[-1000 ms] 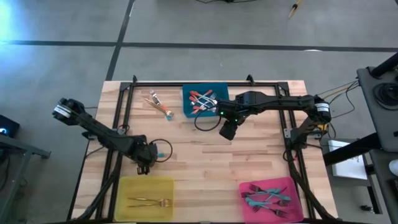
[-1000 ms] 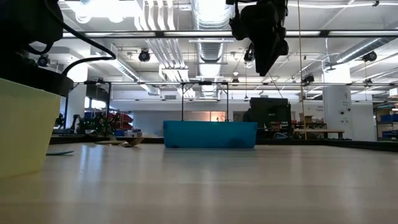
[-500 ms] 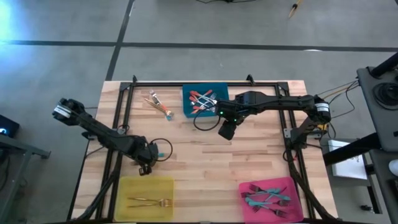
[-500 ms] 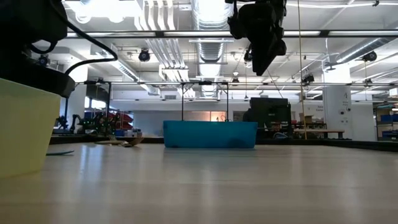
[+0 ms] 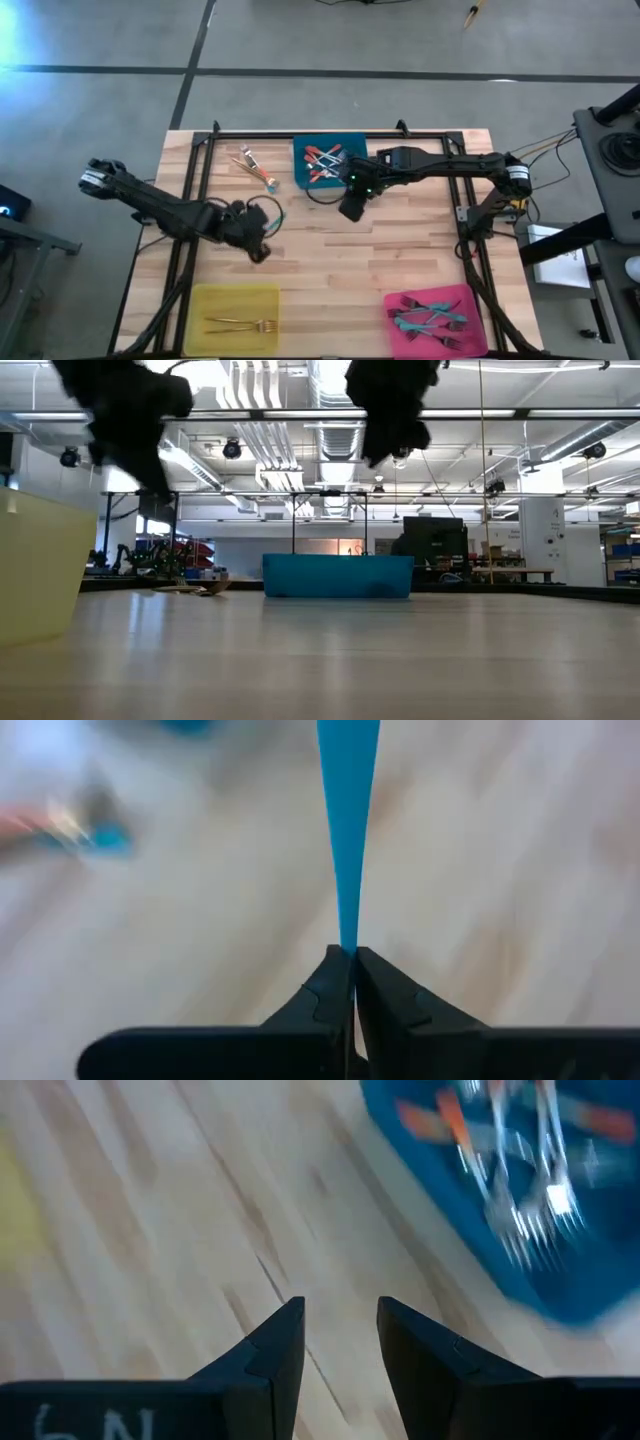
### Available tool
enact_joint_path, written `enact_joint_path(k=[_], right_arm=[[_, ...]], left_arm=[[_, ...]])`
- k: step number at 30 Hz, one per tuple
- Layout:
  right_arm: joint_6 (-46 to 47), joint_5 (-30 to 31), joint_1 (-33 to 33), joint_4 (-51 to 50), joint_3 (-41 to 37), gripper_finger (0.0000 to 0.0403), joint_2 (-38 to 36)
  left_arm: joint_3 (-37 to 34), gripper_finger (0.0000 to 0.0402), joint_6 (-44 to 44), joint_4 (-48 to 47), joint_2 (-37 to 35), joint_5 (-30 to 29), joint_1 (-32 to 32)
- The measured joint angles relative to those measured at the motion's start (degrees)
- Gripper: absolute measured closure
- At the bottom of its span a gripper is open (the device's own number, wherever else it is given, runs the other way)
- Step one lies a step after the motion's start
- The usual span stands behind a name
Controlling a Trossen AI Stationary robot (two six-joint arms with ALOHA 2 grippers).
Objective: Sort silverware by color (type)
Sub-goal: Put the blue fork into the pink bin
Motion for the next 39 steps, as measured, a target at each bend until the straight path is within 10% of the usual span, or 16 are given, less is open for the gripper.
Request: enact_joint_path(k=[14, 39], right_arm=[[2.8, 2.5, 3.2, 43.3, 0.0, 0.0282, 0.0], [-0.6, 8.9, 3.0, 46.4, 0.0, 0.0282, 0.1]], left_arm=[[21.0, 0.0401, -1.4, 0.2, 3.4, -29.2, 6.7], [30.2, 0.0401, 7.8, -0.4, 10.7, -28.3, 8.3]])
